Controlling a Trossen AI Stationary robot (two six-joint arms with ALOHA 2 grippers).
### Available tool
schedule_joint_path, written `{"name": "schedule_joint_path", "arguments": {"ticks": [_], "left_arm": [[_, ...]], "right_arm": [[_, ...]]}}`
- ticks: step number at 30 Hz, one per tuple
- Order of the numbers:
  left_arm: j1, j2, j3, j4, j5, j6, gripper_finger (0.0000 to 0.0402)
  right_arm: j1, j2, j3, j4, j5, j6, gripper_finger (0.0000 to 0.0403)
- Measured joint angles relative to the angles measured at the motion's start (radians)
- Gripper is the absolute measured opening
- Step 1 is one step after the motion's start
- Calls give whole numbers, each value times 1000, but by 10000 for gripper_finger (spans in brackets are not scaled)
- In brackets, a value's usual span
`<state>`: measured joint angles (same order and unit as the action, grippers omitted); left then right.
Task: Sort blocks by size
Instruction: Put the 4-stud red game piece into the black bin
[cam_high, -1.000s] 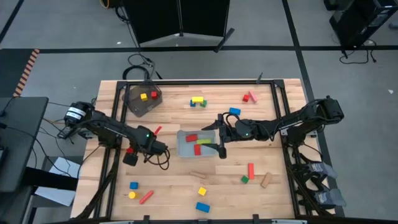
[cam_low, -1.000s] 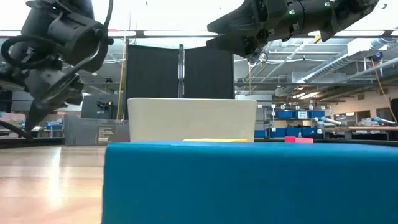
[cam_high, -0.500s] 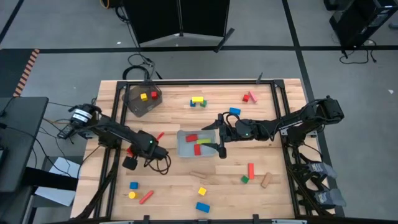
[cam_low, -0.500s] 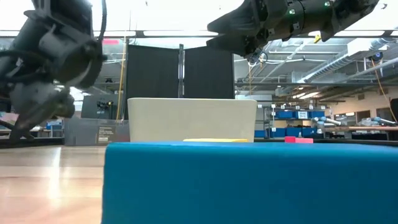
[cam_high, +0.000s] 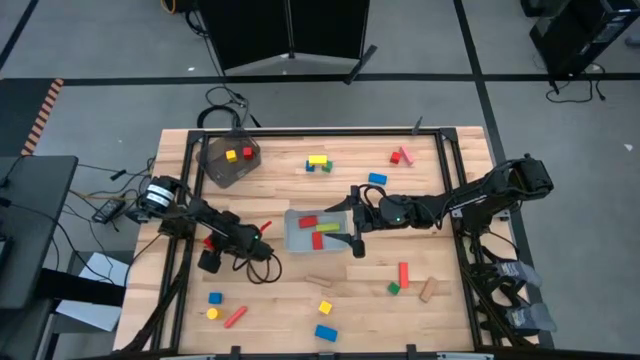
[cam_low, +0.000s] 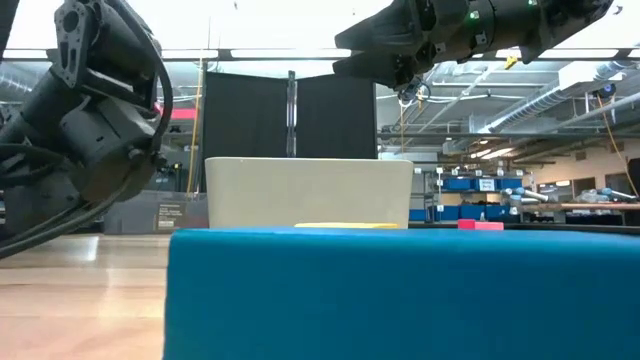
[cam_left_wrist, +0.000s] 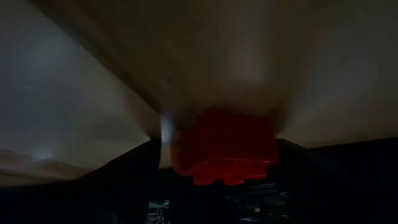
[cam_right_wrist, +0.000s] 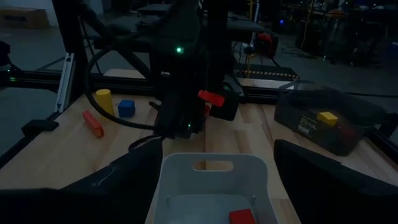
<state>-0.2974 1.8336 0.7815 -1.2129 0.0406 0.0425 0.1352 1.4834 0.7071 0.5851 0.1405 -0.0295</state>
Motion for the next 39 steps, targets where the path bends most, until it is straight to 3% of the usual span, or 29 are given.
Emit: {"name": "schedule_joint_path", "arguments": {"ticks": [9,17,24,29,32,36,39], "left_arm": [[1,1,-2,5,-22,-23,146],[1,-22,1,-8,19,-28,146],[28,-192,45,-68,25,-81,146],[75,-352,99,-89,-62,-175,146],[130,-435,136,-84,-172,-258,146],[256,-519,175,-35,-338,-378,146],[376,-565,179,69,-395,-410,146]], "right_arm": [[0,0,0,-1,0,-13,320],[0,0,0,-1,0,-18,320],[0,0,0,4,0,-19,320],[0,0,0,7,0,-20,320],[0,0,0,14,0,-24,320],[0,0,0,24,0,-31,320],[0,0,0,28,0,-34,320]]}}
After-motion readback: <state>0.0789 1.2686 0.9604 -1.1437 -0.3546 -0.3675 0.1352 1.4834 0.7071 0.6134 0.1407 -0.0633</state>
